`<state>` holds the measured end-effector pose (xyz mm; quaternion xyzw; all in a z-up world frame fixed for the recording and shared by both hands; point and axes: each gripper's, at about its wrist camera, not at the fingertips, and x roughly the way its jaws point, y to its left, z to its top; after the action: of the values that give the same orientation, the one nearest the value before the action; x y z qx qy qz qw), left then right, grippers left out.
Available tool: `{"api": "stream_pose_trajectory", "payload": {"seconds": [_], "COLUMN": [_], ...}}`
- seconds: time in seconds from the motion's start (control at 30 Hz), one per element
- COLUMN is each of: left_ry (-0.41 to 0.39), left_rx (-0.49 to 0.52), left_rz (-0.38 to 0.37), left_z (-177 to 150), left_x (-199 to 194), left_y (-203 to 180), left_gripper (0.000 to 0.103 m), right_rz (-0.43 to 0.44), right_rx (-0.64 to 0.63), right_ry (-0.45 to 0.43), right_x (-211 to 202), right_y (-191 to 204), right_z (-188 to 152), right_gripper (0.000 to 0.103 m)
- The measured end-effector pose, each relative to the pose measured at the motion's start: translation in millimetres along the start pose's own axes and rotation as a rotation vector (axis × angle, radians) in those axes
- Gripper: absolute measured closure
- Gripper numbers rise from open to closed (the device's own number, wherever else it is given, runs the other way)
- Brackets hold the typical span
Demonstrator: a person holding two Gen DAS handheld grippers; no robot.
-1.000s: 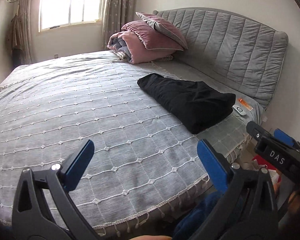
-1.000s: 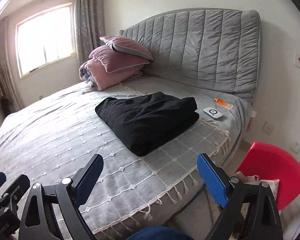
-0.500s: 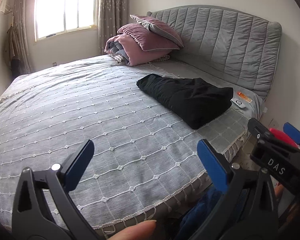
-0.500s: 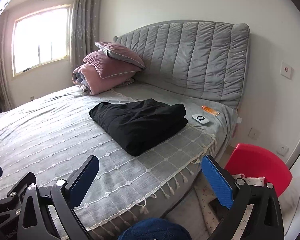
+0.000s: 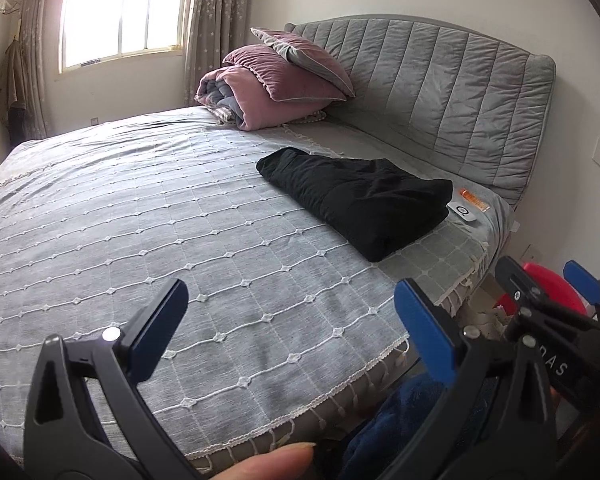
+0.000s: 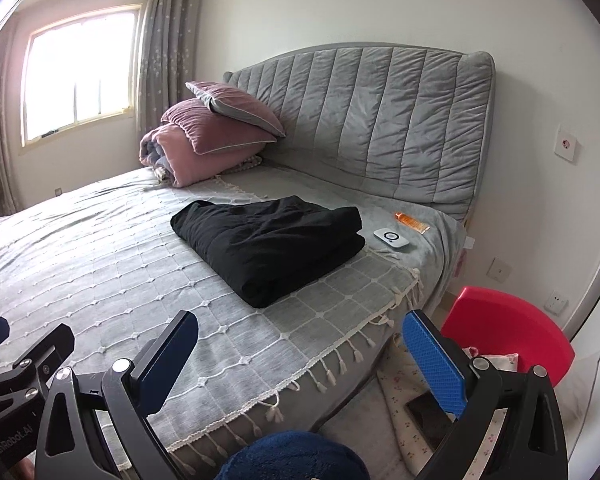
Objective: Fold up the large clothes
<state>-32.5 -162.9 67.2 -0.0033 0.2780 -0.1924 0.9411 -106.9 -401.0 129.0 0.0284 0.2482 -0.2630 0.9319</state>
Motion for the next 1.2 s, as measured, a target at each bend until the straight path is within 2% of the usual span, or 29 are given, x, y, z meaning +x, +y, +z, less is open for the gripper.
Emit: {"api": "stream_pose_trajectory", "payload": {"seconds": [0.27, 0.6, 1.0, 1.2], "left_ry": [-0.003, -0.019, 0.001, 0.015], "left_rx": [-0.036, -0.032, -0.056, -0.033], "left_rz": [-0.034, -0.015, -0.015, -0.036], "left_z": [0.1, 1.9, 2.3, -0.2], "left_x": [3.8, 2.0, 8.3, 11.6], "left_y": [1.6, 4.3, 9.1, 4.2], "left_gripper": [0.0, 0.0, 0.0, 0.0], "right_rz": [-0.015, -0.007, -0.021, -0.02], "right_rx": [0.006, -0.009, -0.02, -0.031], "right_ry": [0.0, -0.003, 0.002, 0.009], "right_x": [0.6, 1.1, 6.2, 8.9], "right_y": [-4.3, 2.1, 3.8, 4.6], "right_z": [-1.4, -3.1, -5.5, -8.6], "right_gripper": [0.0, 0.0, 0.0, 0.0]}}
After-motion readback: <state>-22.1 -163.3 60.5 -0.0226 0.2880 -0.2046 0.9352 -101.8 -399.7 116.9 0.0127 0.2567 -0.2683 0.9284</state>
